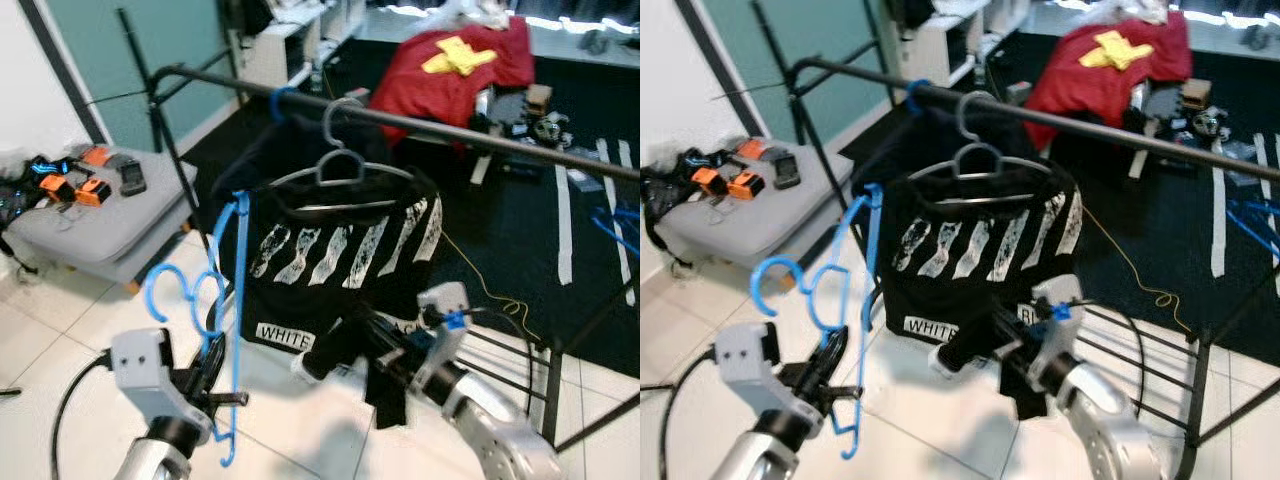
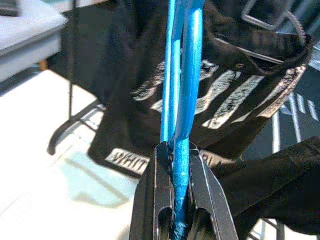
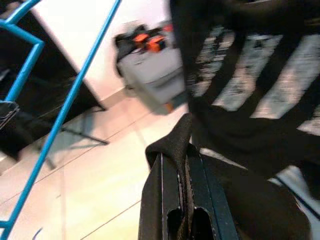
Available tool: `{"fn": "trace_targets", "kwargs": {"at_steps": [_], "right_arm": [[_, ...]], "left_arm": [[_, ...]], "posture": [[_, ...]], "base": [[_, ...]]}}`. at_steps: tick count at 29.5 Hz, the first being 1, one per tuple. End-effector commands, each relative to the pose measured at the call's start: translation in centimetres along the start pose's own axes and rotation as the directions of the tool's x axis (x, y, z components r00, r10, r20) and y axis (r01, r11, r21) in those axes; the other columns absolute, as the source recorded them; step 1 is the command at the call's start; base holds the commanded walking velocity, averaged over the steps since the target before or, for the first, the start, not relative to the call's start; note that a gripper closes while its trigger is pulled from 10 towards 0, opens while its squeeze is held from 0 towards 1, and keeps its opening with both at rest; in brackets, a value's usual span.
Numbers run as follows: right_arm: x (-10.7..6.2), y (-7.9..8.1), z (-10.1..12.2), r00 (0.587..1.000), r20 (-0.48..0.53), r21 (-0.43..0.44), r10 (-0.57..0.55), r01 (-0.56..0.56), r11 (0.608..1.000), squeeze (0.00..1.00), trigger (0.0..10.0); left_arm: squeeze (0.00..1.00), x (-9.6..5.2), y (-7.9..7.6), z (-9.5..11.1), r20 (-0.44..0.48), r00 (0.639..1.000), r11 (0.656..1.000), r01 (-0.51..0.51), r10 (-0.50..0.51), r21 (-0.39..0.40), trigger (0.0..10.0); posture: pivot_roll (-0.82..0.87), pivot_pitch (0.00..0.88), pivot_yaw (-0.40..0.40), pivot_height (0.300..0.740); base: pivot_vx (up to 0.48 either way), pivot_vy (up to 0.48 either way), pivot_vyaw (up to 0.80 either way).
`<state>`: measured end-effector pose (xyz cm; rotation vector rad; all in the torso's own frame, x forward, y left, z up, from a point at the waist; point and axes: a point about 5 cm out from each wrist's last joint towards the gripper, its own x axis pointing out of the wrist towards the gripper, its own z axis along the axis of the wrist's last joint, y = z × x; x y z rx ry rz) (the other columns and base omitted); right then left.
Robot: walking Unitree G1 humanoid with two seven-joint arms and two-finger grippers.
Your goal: Hang hanger
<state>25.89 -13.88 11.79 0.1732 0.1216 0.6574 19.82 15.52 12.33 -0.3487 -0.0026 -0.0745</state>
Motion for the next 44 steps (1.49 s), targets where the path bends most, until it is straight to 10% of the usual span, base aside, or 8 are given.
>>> {"fn": "trace_targets", "kwargs": {"at_steps": [1, 44], "right_arm": [[-0.1, 0.3, -0.1, 1.000, -0.009, 0.002, 0.019, -0.019, 1.000, 0.00, 10.0], [0.7, 0.6, 0.9, 0.992, 0.027, 0.172, 0.127, -0.129, 0.977, 0.00, 10.0]], "left_arm": [[0.00, -0.2, 0.2, -0.1, -0.009, 1.000, 1.000, -0.009, 0.009, -0.004, 10.0], [0.00, 1.8, 0.9, 0.5, 0.011, 0.998, 0.969, 0.064, -0.063, -0.239, 10.0]], "posture": [[-0.06, 0.113, 0.008, 0.740], [-0.01, 0.157, -0.002, 0.740]], "base": [[0.000, 0.000, 0.73], [0.000, 0.000, 0.73]]}}
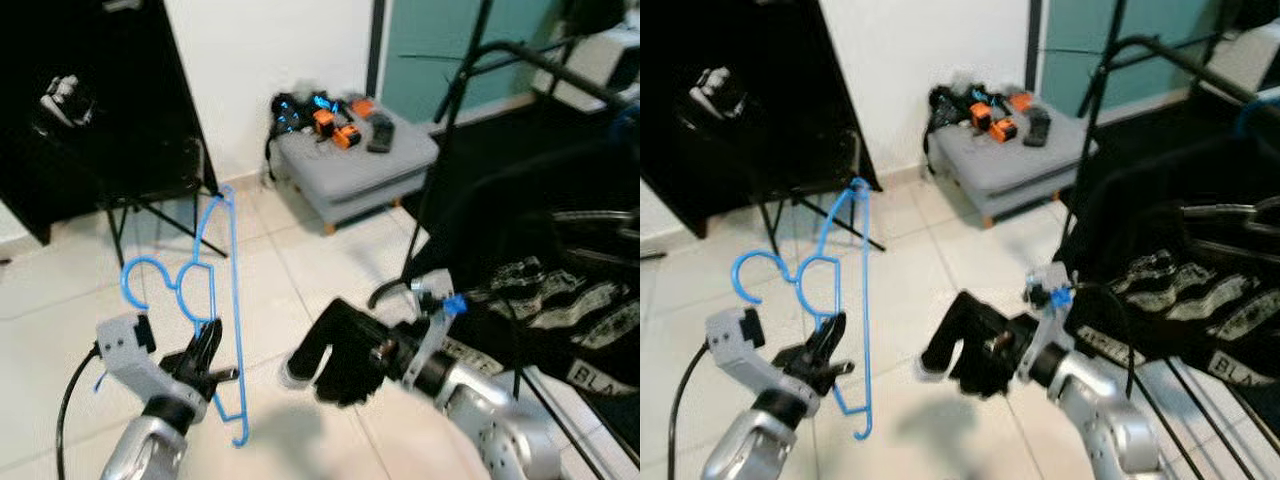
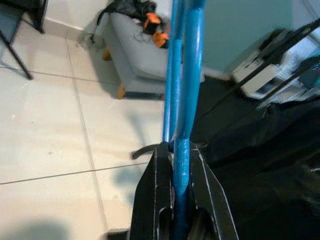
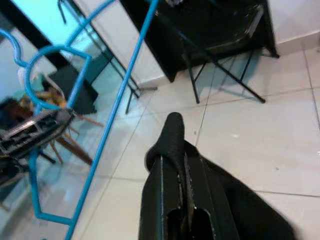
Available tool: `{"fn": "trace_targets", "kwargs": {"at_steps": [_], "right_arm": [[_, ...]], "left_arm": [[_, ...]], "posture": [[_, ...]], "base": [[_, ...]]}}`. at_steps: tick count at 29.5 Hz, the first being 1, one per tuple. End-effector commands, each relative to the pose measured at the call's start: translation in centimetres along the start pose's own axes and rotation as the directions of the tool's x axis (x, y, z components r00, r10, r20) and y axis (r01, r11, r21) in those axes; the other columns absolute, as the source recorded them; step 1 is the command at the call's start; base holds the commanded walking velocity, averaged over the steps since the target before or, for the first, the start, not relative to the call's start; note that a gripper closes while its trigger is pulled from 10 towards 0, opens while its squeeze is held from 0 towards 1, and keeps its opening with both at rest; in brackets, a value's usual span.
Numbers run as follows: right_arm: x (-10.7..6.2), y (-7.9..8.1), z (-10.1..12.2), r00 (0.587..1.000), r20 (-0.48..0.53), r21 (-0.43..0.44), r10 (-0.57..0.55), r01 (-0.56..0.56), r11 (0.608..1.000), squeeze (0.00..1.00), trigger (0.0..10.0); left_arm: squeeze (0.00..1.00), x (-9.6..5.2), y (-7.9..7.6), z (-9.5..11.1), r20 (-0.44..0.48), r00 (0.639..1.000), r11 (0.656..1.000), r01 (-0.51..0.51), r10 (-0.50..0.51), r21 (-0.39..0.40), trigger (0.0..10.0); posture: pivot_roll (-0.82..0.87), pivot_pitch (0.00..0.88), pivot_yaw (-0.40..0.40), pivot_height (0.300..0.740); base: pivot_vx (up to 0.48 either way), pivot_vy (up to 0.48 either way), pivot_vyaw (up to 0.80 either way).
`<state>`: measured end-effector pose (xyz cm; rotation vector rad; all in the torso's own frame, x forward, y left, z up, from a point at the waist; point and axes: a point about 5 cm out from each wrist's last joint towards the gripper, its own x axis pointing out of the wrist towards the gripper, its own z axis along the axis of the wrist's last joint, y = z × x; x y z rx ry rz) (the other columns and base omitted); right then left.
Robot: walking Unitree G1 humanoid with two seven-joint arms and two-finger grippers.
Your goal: Hang hanger
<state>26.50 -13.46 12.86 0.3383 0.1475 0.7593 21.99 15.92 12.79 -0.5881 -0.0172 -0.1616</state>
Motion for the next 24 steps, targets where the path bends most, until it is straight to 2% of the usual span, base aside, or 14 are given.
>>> {"fn": "trace_targets", "kwargs": {"at_steps": [1, 5, 8, 10, 13, 15, 19, 22, 23, 24], "right_arm": [[0.1, 0.4, -0.3, 1.000, -0.001, 0.022, 0.017, -0.017, 1.000, 0.00, 10.0], [0.1, 0.4, -0.2, 1.000, -0.002, 0.029, 0.019, -0.019, 0.999, 0.00, 10.0], [0.2, 0.3, -0.2, 1.000, -0.002, 0.041, 0.021, -0.021, 0.999, 0.00, 10.0], [0.3, 0.4, -0.3, 1.000, -0.004, 0.051, 0.028, -0.028, 0.998, 0.00, 10.0], [0.4, 0.4, -0.3, 0.999, -0.006, 0.056, 0.035, -0.035, 0.998, 0.00, 10.0], [0.5, 0.5, -0.3, 0.999, -0.007, 0.057, 0.037, -0.037, 0.998, 0.00, 10.0], [0.4, 0.5, -0.3, 0.999, -0.005, 0.055, 0.033, -0.032, 0.998, 0.00, 10.0], [0.3, 0.5, -0.3, 1.000, -0.004, 0.054, 0.030, -0.030, 0.998, 0.00, 10.0], [0.5, 0.4, -0.3, 1.000, -0.005, 0.054, 0.031, -0.030, 0.998, 0.00, 10.0], [0.5, 0.4, -0.3, 1.000, -0.005, 0.054, 0.031, -0.030, 0.998, 0.00, 10.0]], "left_arm": [[0.00, -0.5, 0.5, 0.0, -0.006, 1.000, 1.000, -0.021, 0.021, -0.009, 10.0], [0.00, -0.4, 0.5, 0.0, -0.022, 1.000, 1.000, -0.011, 0.010, -0.023, 10.0], [0.00, 0.2, 0.7, -0.2, -0.051, 0.998, 0.998, 0.021, -0.025, -0.061, 10.0], [0.00, 1.0, 0.9, -0.3, -0.081, 0.994, 0.987, 0.063, -0.076, -0.151, 10.0], [0.00, 1.4, 1.0, -0.4, -0.099, 0.988, 0.978, 0.102, -0.122, -0.184, 10.0], [0.00, 1.6, 1.2, -0.2, -0.097, 0.987, 0.980, 0.110, -0.127, -0.164, 10.0], [0.00, 2.5, 2.9, 0.8, -0.086, 0.989, 0.987, 0.106, -0.117, -0.124, 10.0], [0.00, 2.7, 3.2, 1.1, -0.085, 0.989, 0.987, 0.108, -0.118, -0.119, 10.0], [0.00, 3.1, 3.9, 1.7, -0.058, 0.995, 0.991, 0.079, -0.086, -0.107, 10.0], [0.00, 3.1, 3.9, 1.7, -0.058, 0.995, 0.991, 0.079, -0.086, -0.107, 10.0]], "posture": [[-0.01, 0.158, 0.000, 0.740], [-0.01, 0.162, -0.003, 0.740], [0.01, 0.158, -0.006, 0.740], [0.02, 0.154, -0.003, 0.740], [0.02, 0.149, 0.001, 0.740], [0.02, 0.150, 0.005, 0.740], [0.02, 0.144, 0.003, 0.740], [0.02, 0.145, 0.001, 0.740], [0.03, 0.143, -0.007, 0.740], [0.03, 0.143, -0.007, 0.740]], "base": [[0.000, 0.000, 0.73], [0.000, 0.000, 0.73], [0.000, 0.000, 0.73], [0.000, 0.000, 0.73], [0.000, 0.000, 0.73], [0.000, 0.000, 0.73], [0.000, 0.000, 0.73], [0.000, 0.000, 0.73], [0.000, 0.000, 0.73], [0.000, 0.000, 0.73]]}}
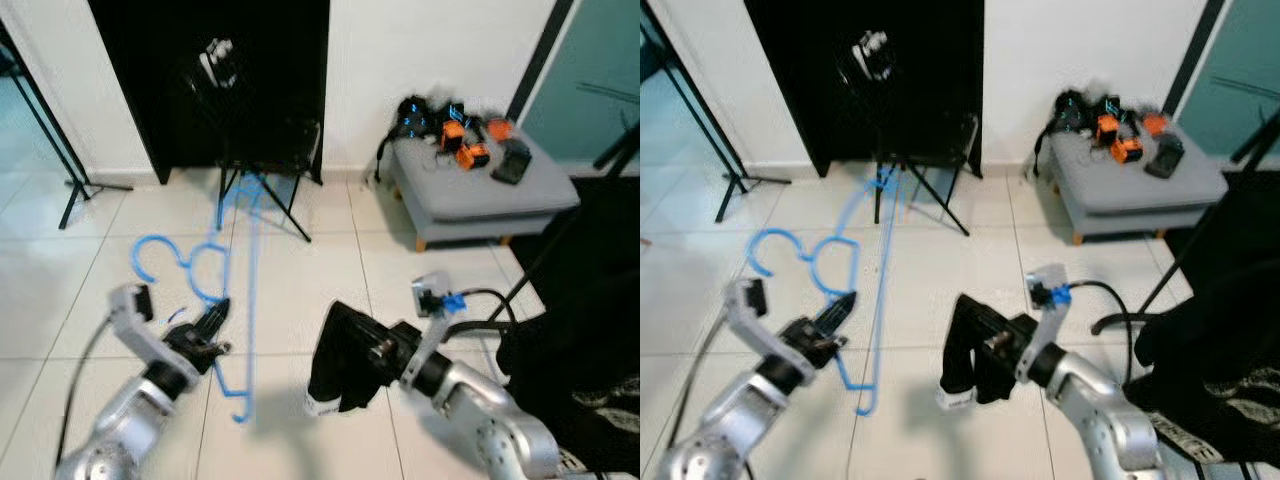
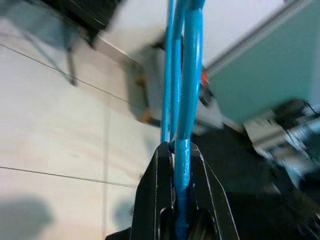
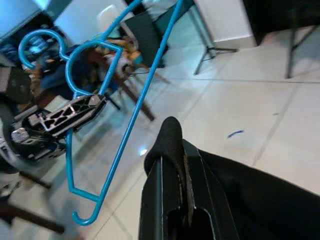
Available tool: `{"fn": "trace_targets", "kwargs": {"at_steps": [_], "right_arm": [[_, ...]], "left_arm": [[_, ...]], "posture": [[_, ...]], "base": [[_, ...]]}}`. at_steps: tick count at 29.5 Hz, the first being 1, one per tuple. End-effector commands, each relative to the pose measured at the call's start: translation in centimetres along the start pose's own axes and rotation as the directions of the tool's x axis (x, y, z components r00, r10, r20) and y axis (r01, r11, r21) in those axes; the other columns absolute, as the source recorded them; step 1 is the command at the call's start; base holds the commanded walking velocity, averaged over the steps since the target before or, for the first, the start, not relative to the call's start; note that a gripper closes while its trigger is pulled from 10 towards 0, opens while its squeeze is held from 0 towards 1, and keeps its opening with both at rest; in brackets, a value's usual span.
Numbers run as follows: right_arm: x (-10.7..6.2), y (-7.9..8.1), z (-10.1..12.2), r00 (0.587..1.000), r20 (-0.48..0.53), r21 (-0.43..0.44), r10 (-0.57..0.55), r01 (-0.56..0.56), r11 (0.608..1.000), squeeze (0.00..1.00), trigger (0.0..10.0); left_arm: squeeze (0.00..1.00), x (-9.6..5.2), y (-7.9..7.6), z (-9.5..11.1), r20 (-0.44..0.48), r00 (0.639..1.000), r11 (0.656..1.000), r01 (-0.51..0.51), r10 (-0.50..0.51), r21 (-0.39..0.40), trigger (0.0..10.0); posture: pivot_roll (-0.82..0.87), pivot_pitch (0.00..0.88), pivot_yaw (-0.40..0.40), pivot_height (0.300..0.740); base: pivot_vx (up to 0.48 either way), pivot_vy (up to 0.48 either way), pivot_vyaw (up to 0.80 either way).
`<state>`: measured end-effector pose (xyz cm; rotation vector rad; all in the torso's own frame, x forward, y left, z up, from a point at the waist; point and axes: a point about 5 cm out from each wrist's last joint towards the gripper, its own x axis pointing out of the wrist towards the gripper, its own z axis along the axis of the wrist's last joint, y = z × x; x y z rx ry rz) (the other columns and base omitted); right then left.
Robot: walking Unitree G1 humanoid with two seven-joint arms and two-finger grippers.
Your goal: Hang hanger
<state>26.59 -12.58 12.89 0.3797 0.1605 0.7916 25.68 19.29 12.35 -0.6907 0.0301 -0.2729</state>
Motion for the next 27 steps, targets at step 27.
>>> {"fn": "trace_targets", "kwargs": {"at_steps": [27], "right_arm": [[-0.4, -0.7, 0.2, 0.998, 0.044, 0.019, -0.041, 0.040, 0.999, 0.00, 10.0]], "left_arm": [[0.00, -3.2, -3.4, -3.0, -0.063, 0.991, 0.953, -0.098, 0.121, 0.285, 10.0]], "posture": [[-0.02, 0.122, 0.024, 0.740]], "base": [[0.113, 0.000, 0.53]]}}
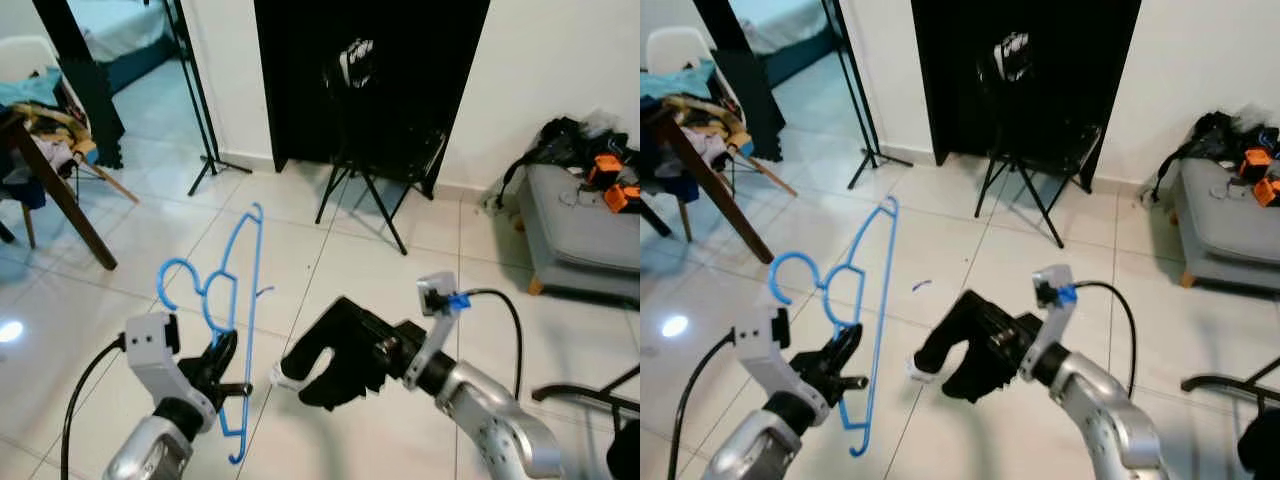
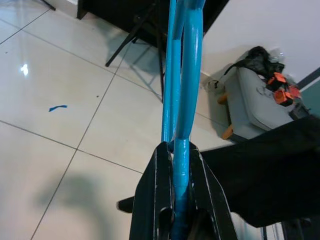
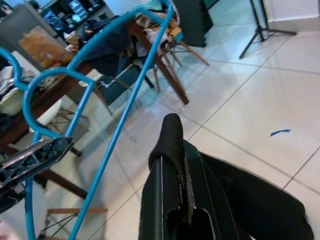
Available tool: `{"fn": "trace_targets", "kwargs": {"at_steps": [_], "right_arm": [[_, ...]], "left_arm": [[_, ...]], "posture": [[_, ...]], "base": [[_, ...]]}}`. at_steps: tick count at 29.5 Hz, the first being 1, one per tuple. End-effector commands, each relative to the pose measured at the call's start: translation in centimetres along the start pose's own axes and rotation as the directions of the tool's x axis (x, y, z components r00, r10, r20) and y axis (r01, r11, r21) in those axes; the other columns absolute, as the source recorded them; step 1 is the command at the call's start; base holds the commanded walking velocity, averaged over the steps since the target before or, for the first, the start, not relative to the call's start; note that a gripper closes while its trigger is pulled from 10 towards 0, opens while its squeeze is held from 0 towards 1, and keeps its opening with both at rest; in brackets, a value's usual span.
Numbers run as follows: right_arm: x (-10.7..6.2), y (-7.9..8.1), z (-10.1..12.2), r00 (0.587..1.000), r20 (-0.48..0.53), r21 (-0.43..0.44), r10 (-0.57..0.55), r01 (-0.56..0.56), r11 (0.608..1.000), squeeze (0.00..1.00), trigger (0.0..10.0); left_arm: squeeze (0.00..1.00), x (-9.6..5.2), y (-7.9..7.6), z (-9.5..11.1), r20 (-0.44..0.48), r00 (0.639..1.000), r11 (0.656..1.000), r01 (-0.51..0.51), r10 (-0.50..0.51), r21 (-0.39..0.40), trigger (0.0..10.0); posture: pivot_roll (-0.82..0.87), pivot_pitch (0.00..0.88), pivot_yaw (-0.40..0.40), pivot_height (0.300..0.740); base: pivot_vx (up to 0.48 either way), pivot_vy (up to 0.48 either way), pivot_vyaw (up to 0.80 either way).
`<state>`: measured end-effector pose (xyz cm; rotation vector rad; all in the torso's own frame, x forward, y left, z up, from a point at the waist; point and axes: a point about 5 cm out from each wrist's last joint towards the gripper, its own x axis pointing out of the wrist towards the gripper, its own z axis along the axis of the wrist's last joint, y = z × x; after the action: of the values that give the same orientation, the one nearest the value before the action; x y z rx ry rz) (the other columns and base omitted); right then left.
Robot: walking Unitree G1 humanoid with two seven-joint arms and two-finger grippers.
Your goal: Hang hanger
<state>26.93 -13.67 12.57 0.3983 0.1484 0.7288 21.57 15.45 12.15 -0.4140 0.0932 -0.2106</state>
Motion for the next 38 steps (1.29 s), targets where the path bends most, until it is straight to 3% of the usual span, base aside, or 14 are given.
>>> {"fn": "trace_targets", "kwargs": {"at_steps": [1, 12, 17, 38], "right_arm": [[0.10, 0.35, 0.11, 1.000, 0.016, 0.007, 0.015, -0.015, 1.000, 0.00, 10.0], [0.14, 0.31, 0.08, 1.000, -0.011, -0.011, 0.028, -0.028, 1.000, 0.00, 10.0], [0.12, 0.60, 0.02, 0.999, -0.024, -0.050, 0.049, -0.051, 0.997, 0.00, 10.0], [0.04, 0.68, 0.02, 0.997, -0.036, -0.061, 0.069, -0.071, 0.996, 0.00, 10.0]], "left_arm": [[0.00, -0.22, 0.21, -0.05, -0.007, 1.000, 1.000, -0.021, 0.021, 0.021, 10.0], [0.00, 0.16, -0.07, 0.04, 0.010, 1.000, 1.000, -0.004, 0.003, 0.027, 10.0], [0.00, 0.21, -0.06, 0.08, 0.018, 1.000, 1.000, -0.002, 0.001, 0.015, 10.0], [0.00, 0.36, 0.09, 0.30, 0.039, 0.999, 1.000, 0.000, 0.001, -0.010, 10.0]], "posture": [[-0.02, 0.122, 0.023, 0.740], [-0.01, 0.130, 0.005, 0.740], [-0.01, 0.131, 0.003, 0.740], [-0.01, 0.134, -0.004, 0.740]], "base": [[0.480, 0.000, 0.00], [0.480, 0.000, 0.00], [0.480, 0.000, 0.74], [0.480, 0.000, 0.74]]}}
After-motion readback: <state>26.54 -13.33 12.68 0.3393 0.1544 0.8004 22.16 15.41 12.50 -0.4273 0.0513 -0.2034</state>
